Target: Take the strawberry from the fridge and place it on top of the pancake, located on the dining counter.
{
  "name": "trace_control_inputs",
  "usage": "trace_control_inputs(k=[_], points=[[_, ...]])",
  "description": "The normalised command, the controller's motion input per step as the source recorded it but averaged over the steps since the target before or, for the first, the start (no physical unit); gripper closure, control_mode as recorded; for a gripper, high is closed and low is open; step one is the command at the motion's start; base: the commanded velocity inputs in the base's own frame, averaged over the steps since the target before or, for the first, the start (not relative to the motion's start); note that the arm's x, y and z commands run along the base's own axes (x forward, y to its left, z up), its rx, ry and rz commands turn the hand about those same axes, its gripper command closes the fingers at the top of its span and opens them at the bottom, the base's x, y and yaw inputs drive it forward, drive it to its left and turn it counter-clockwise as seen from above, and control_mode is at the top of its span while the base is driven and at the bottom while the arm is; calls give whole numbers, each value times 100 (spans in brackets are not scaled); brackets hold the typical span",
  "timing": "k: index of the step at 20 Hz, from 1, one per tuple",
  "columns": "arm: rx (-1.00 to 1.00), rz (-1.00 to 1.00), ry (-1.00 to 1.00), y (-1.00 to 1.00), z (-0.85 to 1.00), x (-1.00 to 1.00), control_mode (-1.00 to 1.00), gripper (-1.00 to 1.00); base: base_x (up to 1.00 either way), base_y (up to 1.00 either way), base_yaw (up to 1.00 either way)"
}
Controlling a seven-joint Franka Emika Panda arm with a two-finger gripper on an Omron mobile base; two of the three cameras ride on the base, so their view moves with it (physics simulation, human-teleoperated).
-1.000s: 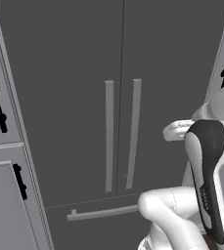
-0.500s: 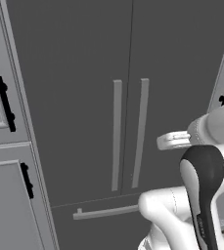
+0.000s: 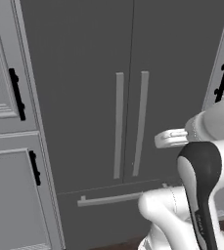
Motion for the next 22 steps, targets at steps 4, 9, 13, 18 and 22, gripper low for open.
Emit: trace_control_inputs(k=[4, 9, 13, 18, 22], points=[[0, 0, 0, 0, 0, 0, 100, -100, -32, 17, 0], [0, 0, 0, 0, 0, 0, 100, -100, -27, 1, 0], [0, 0, 0, 0, 0, 0, 100, -100, -62, 0, 0], [0, 0, 1, 0, 0, 29, -100, -100, -4, 0, 0], [0, 0, -3, -8, 0, 100, -100, -100, 0, 0, 0]])
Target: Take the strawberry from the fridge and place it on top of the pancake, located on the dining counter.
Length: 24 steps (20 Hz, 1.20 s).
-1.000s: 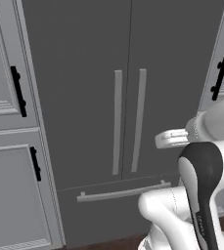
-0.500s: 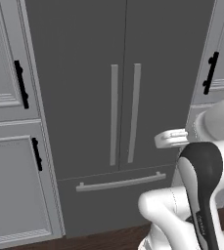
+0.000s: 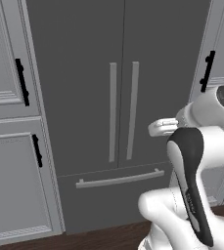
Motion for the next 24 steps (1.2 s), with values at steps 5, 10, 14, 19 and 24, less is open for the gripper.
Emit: trace_control_inputs(k=[5, 10, 14, 19, 24], points=[[-1, -3, 0, -2, -8, 100, -100, -100, 0, 0, 0], [0, 0, 0, 0, -18, 94, -100, -100, 0, 0, 0], [0, 0, -1, 0, -20, 88, -100, -100, 0, 0, 0], [0, 0, 0, 0, -29, 92, -100, -100, 0, 0, 0], [-2, 0, 0, 0, -47, 87, -100, -100, 0, 0, 0]])
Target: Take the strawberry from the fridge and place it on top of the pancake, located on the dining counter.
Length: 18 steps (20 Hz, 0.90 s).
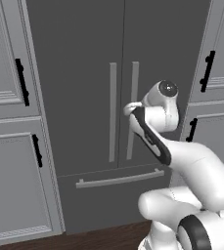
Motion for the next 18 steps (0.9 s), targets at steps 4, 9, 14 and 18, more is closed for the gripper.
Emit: trace_control_inputs(k=[4, 9, 14, 18], points=[[0, 0, 0, 0, -48, 72, -100, -100, 0, 0, 0], [0, 0, 0, -1, -27, 72, -100, -100, 0, 0, 0], [0, 0, 0, -4, -2, 60, -100, -100, 0, 0, 0], [0, 0, 0, -5, -1, 62, -100, -100, 0, 0, 0]])
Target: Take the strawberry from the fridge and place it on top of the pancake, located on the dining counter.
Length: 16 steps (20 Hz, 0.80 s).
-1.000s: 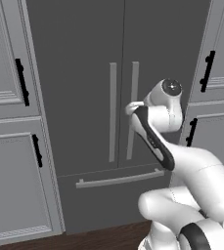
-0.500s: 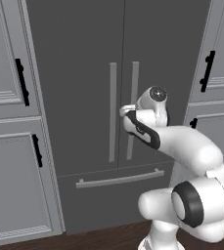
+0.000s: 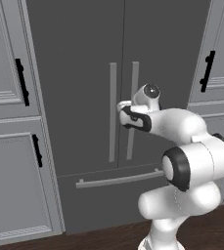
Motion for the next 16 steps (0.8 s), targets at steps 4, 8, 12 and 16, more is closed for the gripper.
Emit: trace_control_inputs(k=[4, 8, 12, 16], points=[[0, 0, 0, 0, -12, 55, -100, -100, 0, 0, 0], [0, 0, 0, 0, -37, 46, -100, -100, 0, 0, 0], [0, 0, -11, 0, -56, 48, -100, -100, 0, 0, 0], [0, 0, -5, 3, -48, 76, -100, 100, 0, 0, 0]])
